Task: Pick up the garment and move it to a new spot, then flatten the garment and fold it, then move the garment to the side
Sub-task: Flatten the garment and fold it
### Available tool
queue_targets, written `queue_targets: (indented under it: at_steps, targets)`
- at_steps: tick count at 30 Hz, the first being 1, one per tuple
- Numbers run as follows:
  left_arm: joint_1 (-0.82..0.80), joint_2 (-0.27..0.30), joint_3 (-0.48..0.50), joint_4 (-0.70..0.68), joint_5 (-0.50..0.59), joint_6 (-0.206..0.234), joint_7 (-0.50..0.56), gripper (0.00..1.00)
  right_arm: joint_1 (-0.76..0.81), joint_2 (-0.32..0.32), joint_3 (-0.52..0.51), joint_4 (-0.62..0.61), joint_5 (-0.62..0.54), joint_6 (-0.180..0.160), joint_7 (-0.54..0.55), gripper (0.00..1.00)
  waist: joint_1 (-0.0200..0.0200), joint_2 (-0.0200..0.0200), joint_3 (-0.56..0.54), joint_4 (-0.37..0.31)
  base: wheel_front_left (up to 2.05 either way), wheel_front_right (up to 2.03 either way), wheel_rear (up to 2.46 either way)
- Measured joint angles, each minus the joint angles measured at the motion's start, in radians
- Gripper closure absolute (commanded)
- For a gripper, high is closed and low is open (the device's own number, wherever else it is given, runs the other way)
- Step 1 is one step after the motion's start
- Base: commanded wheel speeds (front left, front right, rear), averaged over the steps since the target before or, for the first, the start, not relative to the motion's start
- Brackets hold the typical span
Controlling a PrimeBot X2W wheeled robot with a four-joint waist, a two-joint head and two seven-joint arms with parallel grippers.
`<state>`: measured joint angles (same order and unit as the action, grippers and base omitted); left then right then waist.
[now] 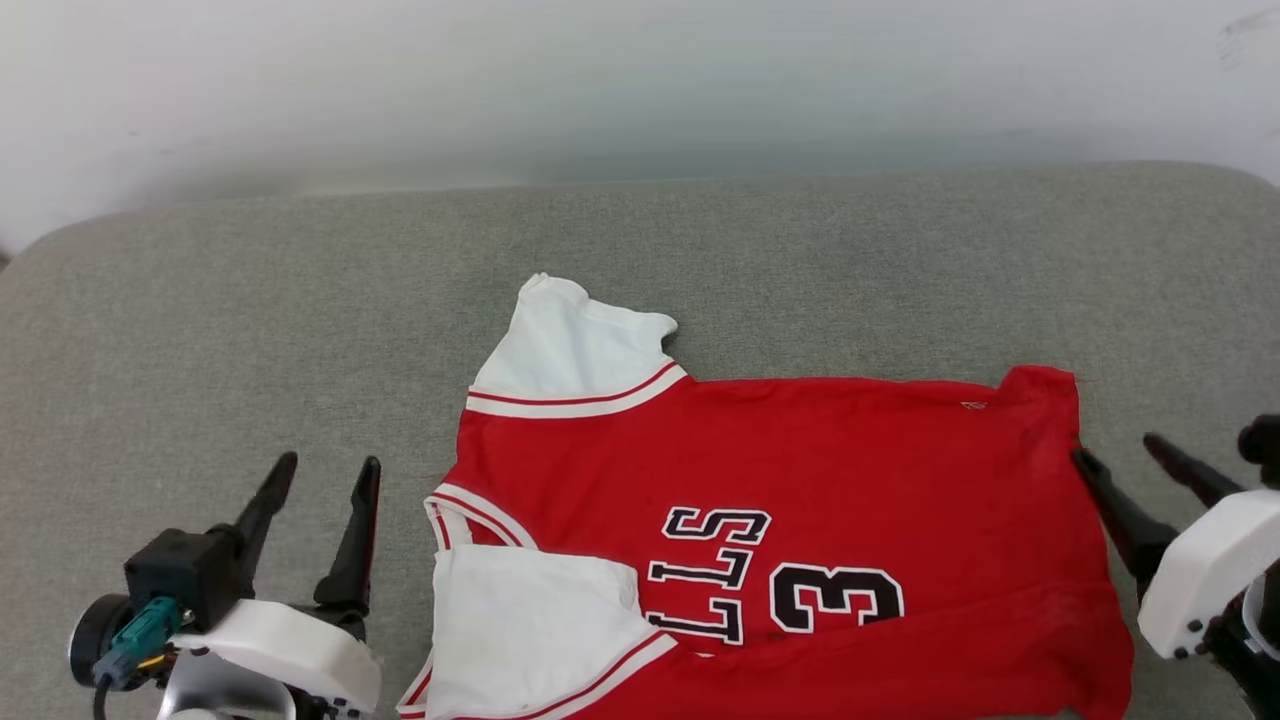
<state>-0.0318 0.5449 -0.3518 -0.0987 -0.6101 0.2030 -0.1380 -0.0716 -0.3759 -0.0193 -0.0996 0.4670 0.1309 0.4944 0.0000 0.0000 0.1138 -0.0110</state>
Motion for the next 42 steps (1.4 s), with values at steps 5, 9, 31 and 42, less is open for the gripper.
queue_targets:
  at_steps: [5, 9, 31, 42]
  targets:
    - [-0.016, -0.046, 0.011, -0.014, 0.013, -0.029, -0.098, 0.00, -0.012, 0.028, 0.005, -0.029, -0.005, 0.000, -0.184, 0.00, 0.0001, 0.0000, -0.001, -0.011, 0.00, 0.00, 0.00]
    - [-0.029, -0.066, 0.035, -0.024, 0.071, -0.038, -0.121, 0.00, -0.012, 0.040, 0.012, -0.045, -0.032, 0.000, -0.297, 0.00, 0.0000, 0.0000, 0.006, -0.022, 0.00, 0.00, 0.00]
    - [-0.616, 0.134, -0.005, 0.148, -0.038, -0.313, 0.472, 0.00, -0.090, 0.156, 0.021, -0.144, -0.080, 0.000, -0.534, 0.00, 0.0001, 0.0000, 0.247, -0.149, 0.00, 0.00, 0.00]
    - [-0.878, 0.243, -0.109, 0.276, -0.182, -0.328, 1.004, 0.00, -0.139, 0.173, 0.097, -0.098, -0.061, 0.000, -0.610, 0.00, 0.0001, 0.0000, 0.385, -0.256, 0.00, 0.00, 0.00]
